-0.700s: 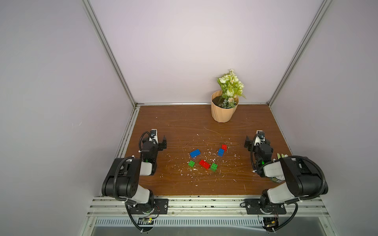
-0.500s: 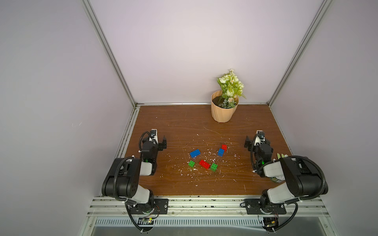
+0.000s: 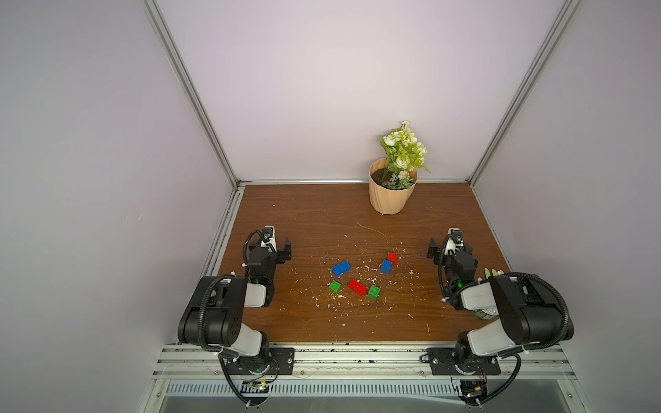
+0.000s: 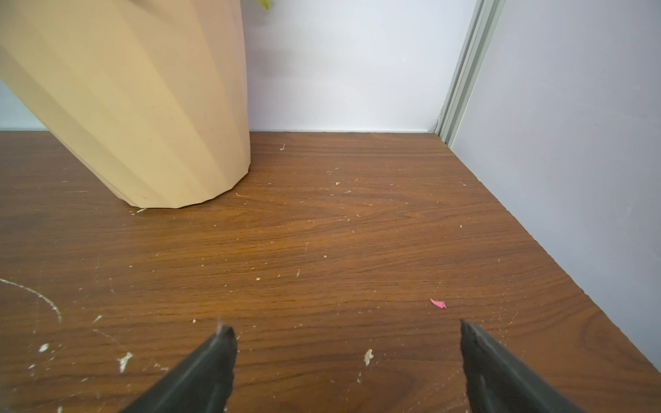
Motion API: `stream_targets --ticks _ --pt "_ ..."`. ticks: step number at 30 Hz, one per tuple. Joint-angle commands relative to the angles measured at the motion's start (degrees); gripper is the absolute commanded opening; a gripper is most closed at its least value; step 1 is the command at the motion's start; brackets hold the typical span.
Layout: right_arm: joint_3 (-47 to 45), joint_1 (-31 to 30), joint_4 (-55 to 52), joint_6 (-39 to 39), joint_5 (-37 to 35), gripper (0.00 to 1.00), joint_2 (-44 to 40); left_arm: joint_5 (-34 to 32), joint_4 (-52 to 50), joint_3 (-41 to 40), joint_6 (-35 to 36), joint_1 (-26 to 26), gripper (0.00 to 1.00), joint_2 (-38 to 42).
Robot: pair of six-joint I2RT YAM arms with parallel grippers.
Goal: Assemble a giraffe with lego
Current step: Adjust the lego brick at the center of the board.
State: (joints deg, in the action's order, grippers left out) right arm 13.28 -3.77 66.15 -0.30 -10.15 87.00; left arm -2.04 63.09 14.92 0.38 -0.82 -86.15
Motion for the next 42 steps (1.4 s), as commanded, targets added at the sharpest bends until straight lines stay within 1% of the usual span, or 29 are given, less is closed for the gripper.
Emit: stream_targets --ticks 1,5,6,8,11,13,16,19,22,23,27,30,31,36,40,42 --pt "1.0 -0.1 2.0 0.6 0.7 1.00 -0.8 -0.5 1.8 -0.3 -0.5 0.6 0.99 0.1" --pt "1.0 -0.1 2.1 0.7 0.8 1.00 -0.9 -0.6 2.0 -0.4 -0.5 0.6 0.99 0.2" --pt "1.7 -0.1 0.6 0.9 1.2 1.00 -1.3 -0.8 2.0 -0.4 -0.5 0.6 0.99 0.3" --pt "5.8 -0.3 -8.8 1.7 2.7 1.00 -4.1 -2.6 -3.0 2.0 -1.4 0.6 0.99 1.7" --pt "12.7 -1.0 -22.6 0.7 1.4 1.00 -7.0 -2.8 -14.2 7.4 -1.7 0.6 0.99 3.4" --pt "16.4 -1.2 -29.1 -0.8 1.7 1.00 -8.3 -3.1 -18.6 9.1 -1.4 -0.2 0.99 5.3" --pt "22.0 -2.9 -38.5 -2.6 1.1 1.00 -9.2 -4.4 -21.9 10.2 -0.3 -2.8 0.99 8.6" --pt "28.9 -5.2 -49.3 -5.3 0.0 1.00 -9.0 -3.5 -29.0 13.7 -2.3 -4.0 0.99 10.8" --pt "33.3 -9.6 -56.6 -7.8 -3.9 1.00 -9.6 -2.6 -37.1 17.6 -4.3 -5.2 1.00 12.8" --pt "34.6 -10.9 -58.7 -8.9 -4.0 1.00 -10.0 -2.1 -39.5 18.6 -5.1 -5.5 0.99 13.7" --pt "38.5 -16.7 -66.4 -11.7 -6.0 1.00 -11.3 -1.1 -49.7 22.9 -10.5 -5.8 0.99 17.0" --pt "39.7 -20.7 -70.9 -14.2 -6.5 1.00 -12.9 0.8 -56.2 25.6 -12.3 -6.6 0.99 19.0" --pt "39.7 -21.8 -71.9 -15.2 -6.3 1.00 -13.5 2.8 -57.8 26.3 -12.9 -6.6 0.99 19.7" --pt "40.0 -24.0 -76.7 -19.1 -2.7 1.00 -13.9 8.2 -68.3 31.0 -14.3 -7.0 0.99 20.8" --pt "40.2 -25.1 -79.9 -21.0 -1.3 0.98 -12.9 12.5 -70.9 32.4 -15.0 -7.1 0.99 20.2" --pt "40.5 -25.1 -81.5 -22.3 0.8 0.96 -12.0 12.8 -71.3 33.0 -15.1 -7.4 0.99 19.0"
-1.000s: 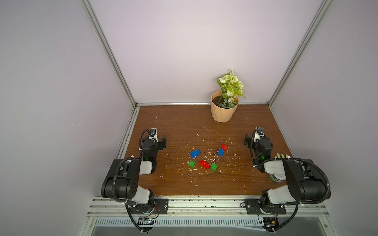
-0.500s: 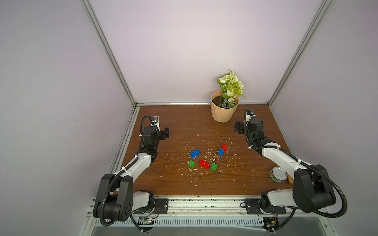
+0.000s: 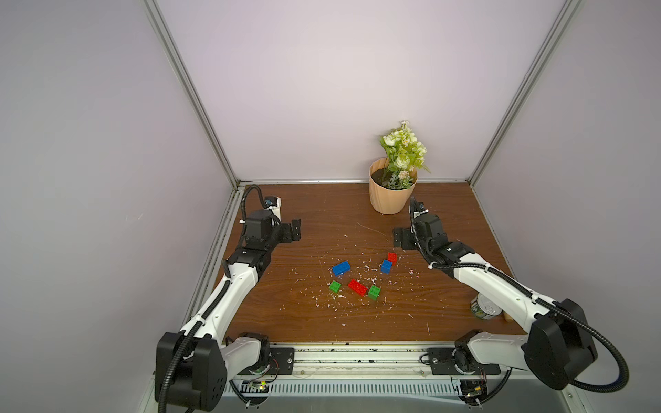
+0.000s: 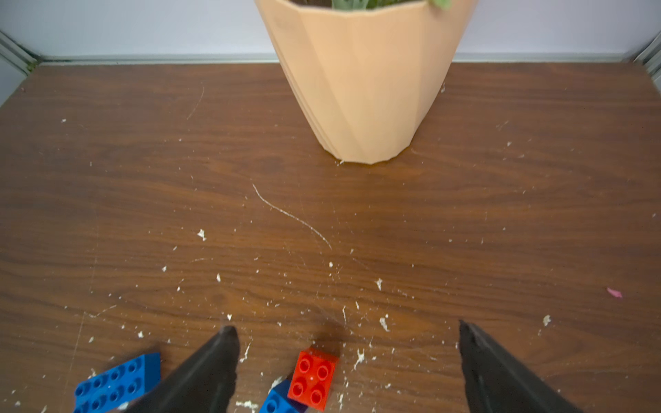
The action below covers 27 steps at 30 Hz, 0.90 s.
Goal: Assemble a giraffe with lego
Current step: Adjust the lego brick at the center of the board.
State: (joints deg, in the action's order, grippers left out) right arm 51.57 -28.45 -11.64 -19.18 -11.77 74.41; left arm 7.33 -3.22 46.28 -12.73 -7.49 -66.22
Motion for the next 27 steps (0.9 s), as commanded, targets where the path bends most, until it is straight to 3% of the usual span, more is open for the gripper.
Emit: stream_targets --ticks 1,13,27 --pt "2.4 -0.6 -4.6 -4.0 3.7 0.95 1.0 3.6 -5.0 1.8 -1.9 -1.0 0.99 -1.6" --pt "1.0 -8.3 -9.9 -4.3 12.8 0.91 -1.2 5.9 -2.9 -0.2 -1.6 -1.9 0.99 -3.9" --pt "-7.4 -21.3 -9.4 -2.7 10.9 0.92 -6.6 7.3 -5.1 2.1 -2.2 -3.5 0.99 -7.0"
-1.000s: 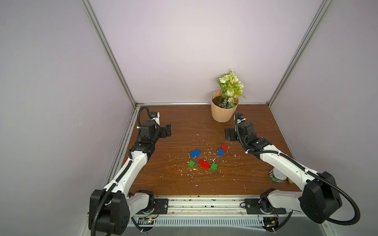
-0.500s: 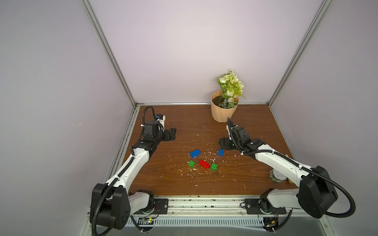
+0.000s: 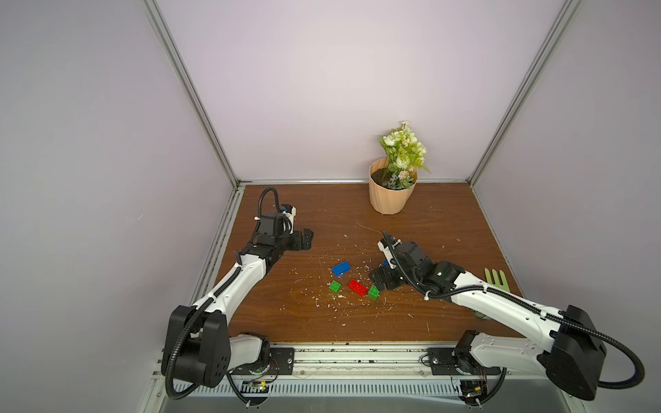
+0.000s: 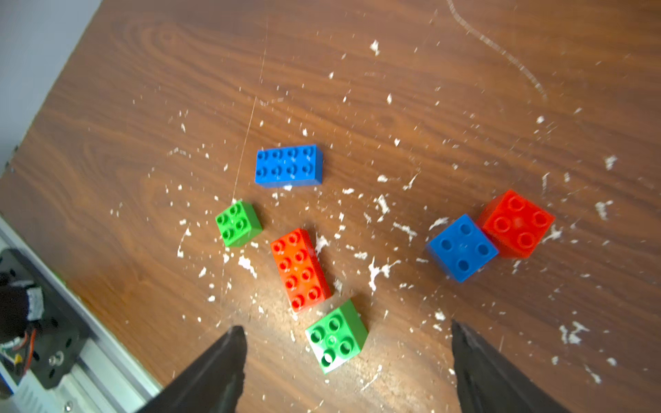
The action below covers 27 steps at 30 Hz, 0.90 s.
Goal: Assemble a giraffe with lego
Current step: Adjust the lego brick at the center of the board.
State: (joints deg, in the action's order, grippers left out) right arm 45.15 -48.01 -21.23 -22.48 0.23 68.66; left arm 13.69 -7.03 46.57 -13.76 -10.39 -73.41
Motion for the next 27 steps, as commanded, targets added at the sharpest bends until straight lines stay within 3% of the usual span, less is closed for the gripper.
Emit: stream_targets --ticks 1,15,27 --pt "-1.3 -2.6 0.8 0.6 -1.3 0.92 -0.6 1.0 -1.3 1.6 -1.1 -0.8 0.99 0.3" --pt "2.9 -12.0 3.1 1.6 -10.4 0.93 13.0 0.8 -2.4 2.4 -0.7 -2.5 0.99 -0.6" --pt "7.5 -12.6 2.4 -2.4 -16.7 0.91 22.8 1.5 -2.2 2.2 -0.6 -2.5 0.99 0.0"
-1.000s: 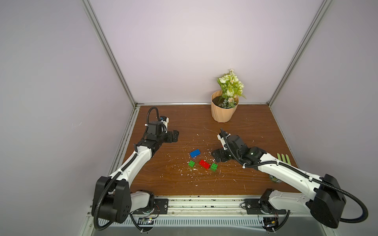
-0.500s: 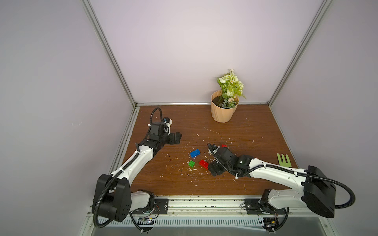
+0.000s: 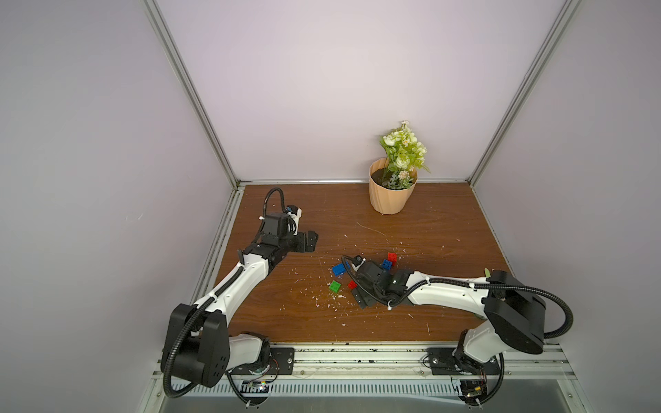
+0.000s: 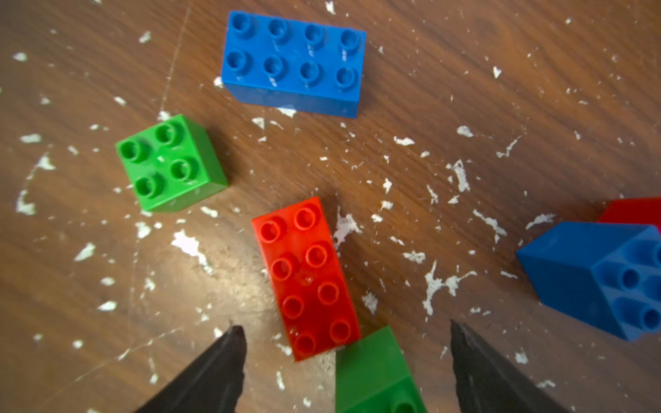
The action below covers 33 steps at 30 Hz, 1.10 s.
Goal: Assemble a giraffe with lego
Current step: Adjust the lego brick at the center of the board.
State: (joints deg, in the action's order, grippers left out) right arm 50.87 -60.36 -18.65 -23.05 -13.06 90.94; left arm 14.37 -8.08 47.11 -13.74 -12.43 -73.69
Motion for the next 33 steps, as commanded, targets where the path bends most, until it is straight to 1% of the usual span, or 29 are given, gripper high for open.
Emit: stream_targets --ticks 1,12,20,22,26,29,31,33 --pt "1.8 -0.3 -0.2 -1.9 -3.6 0.91 0.8 0.8 -1.2 1.6 -0.7 -0.4 0.99 0.4" --pt "1.3 0.3 -1.5 -5.0 -7.8 0.90 1.9 0.9 -1.1 1.5 -0.8 -0.4 0.99 0.4" --pt "2.9 3.5 1.1 -4.5 -5.2 0.89 2.0 0.8 -1.0 1.5 -0.7 -0.5 0.99 0.3" --pt "4.2 3.8 0.8 -4.5 -5.6 0.89 2.6 0.9 -1.1 1.6 -0.7 -0.5 0.99 0.2" --pt "5.8 3.7 0.4 -4.2 -3.7 0.89 2.6 0.8 -1.2 1.3 -0.6 -0.4 0.99 0.6" --pt "6.7 3.7 -0.1 -6.0 -1.8 0.89 1.5 0.8 -1.2 1.3 -0.7 -0.5 0.99 0.7" --pt "8.5 3.7 -1.6 -8.7 -1.0 0.90 1.5 0.8 -1.2 1.5 -0.8 -0.5 0.99 0.6" --pt "11.2 3.7 -4.8 -13.1 -1.1 0.90 2.7 1.1 -1.2 1.6 -0.7 -0.4 0.99 0.5"
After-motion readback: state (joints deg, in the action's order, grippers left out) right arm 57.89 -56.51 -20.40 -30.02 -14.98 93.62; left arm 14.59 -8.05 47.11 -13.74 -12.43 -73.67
